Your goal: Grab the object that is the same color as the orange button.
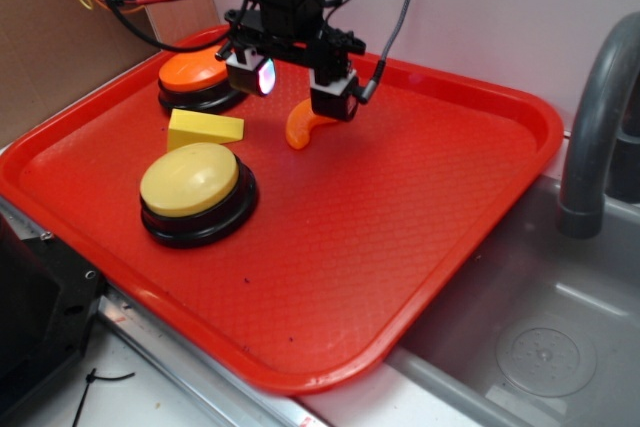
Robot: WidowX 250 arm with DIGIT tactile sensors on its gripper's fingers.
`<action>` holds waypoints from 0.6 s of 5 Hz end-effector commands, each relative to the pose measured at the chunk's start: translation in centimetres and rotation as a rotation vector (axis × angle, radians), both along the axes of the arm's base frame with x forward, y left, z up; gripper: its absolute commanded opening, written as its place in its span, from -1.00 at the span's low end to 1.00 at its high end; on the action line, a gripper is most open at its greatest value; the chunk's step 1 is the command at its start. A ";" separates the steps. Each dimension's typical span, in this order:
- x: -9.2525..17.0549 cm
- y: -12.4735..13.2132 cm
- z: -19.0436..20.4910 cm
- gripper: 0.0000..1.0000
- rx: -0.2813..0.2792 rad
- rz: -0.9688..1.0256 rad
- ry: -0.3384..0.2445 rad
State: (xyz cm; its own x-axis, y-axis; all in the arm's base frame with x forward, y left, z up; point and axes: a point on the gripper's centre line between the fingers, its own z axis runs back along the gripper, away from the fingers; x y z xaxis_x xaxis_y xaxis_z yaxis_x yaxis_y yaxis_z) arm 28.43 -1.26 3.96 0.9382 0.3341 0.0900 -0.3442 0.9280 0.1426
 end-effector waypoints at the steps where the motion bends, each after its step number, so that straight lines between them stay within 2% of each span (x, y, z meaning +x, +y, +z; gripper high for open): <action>1: 1.0 0.2 -0.6 1.00 -0.024 0.000 -0.058; 3: -0.2 0.6 -2.1 1.00 -0.093 0.017 -0.053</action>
